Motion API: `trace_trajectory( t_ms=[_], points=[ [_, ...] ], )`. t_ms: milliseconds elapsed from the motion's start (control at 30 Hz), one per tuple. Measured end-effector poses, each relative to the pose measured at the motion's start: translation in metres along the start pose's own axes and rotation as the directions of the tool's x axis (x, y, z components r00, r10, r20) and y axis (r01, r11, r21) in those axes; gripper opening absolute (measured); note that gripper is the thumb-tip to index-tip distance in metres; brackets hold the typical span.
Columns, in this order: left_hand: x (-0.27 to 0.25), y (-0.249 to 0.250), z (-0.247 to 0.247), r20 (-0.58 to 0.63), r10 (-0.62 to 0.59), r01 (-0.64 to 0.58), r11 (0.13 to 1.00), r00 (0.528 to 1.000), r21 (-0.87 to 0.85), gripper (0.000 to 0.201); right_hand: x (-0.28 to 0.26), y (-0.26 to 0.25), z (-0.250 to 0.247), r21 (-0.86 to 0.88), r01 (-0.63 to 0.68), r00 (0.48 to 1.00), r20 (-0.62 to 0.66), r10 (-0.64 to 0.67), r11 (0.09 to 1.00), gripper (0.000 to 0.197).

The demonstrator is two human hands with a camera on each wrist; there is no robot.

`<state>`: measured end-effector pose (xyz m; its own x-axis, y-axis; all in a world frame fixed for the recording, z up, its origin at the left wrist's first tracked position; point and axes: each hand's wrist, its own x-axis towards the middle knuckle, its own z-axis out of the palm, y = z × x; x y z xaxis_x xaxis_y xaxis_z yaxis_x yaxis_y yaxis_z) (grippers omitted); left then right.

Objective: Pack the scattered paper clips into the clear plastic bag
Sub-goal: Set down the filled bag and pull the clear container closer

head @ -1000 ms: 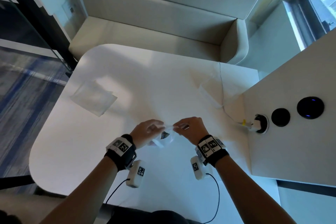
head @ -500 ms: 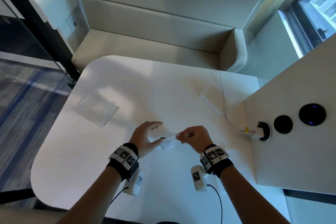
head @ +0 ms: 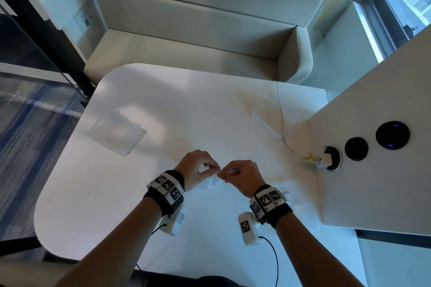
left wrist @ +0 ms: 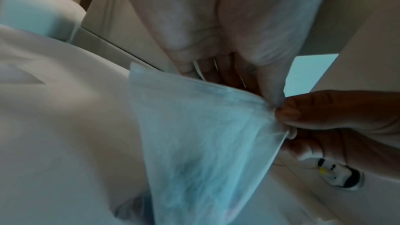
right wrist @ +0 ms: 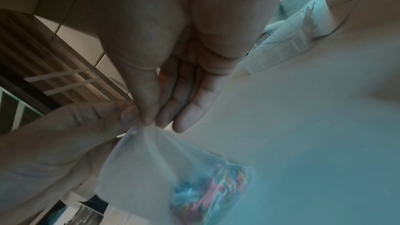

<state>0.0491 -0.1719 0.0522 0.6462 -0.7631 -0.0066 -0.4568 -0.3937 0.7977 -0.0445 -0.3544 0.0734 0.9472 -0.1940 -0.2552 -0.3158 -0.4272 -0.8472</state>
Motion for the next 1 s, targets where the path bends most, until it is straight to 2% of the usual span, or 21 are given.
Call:
trace_trajectory(
  t_ms=[67,167,267,367,433,500,600,700,767,833,900,1000],
  points=[
    [-0.002,-0.004,0.0,0.003,-0.029,0.029,0.999,1.0,0.021,0.014,0.001,0.005,-0.001,0.006,0.001,1.0,-0.022,0.0,1.0,0.01],
    [-0.01,-0.019,-0.003,-0.021,-0.148,0.147,0.988,0.989,-0.045,0.014,0.002,0.014,-0.007,0.054,-0.012,0.999,-0.04,0.014,0.998,0.009],
    [-0.019,-0.023,-0.003,-0.015,-0.251,0.245,0.953,0.968,-0.177,0.006,0.002,0.017,-0.007,0.12,-0.048,0.999,0.011,0.047,0.992,0.013],
    [-0.027,-0.022,-0.003,-0.033,-0.269,0.258,0.945,0.962,-0.204,0.005,0.005,0.02,0.0,0.112,-0.067,0.996,0.061,0.06,0.991,0.009],
    [-0.032,-0.029,-0.011,-0.07,-0.3,0.274,0.928,0.951,-0.25,0.006,0.007,0.015,0.007,0.215,-0.146,0.985,0.118,0.123,0.966,0.01],
    [-0.039,-0.038,-0.021,-0.064,-0.362,0.324,0.89,0.93,-0.32,0.006,0.007,0.008,0.014,0.35,-0.229,0.968,0.181,0.175,0.908,0.011],
    [-0.048,-0.049,-0.03,-0.007,-0.453,0.423,0.837,0.891,-0.349,0.007,0.011,0.006,0.035,0.394,-0.315,0.941,0.247,0.231,0.863,0.01],
    [-0.053,-0.067,-0.029,0.031,-0.576,0.554,0.768,0.817,-0.323,0.008,0.022,0.022,0.065,0.38,-0.441,0.89,0.301,0.342,0.813,0.007],
    [-0.054,-0.082,-0.025,0.03,-0.646,0.627,0.727,0.763,-0.28,0.006,0.026,0.032,0.083,0.364,-0.498,0.863,0.293,0.411,0.787,0.005],
    [-0.055,-0.093,-0.023,-0.042,-0.673,0.655,0.73,0.738,-0.197,0.007,0.026,0.036,0.093,0.377,-0.516,0.855,0.277,0.438,0.769,0.005],
    [-0.054,-0.103,-0.026,-0.174,-0.655,0.651,0.754,0.736,-0.085,0.006,0.029,0.038,0.094,0.349,-0.48,0.877,0.221,0.427,0.805,0.003],
    [-0.056,-0.125,-0.044,-0.359,-0.613,0.673,0.738,0.704,0.061,0.014,0.042,0.048,0.07,0.152,-0.32,0.944,-0.027,0.328,0.935,0.011]
  ],
)
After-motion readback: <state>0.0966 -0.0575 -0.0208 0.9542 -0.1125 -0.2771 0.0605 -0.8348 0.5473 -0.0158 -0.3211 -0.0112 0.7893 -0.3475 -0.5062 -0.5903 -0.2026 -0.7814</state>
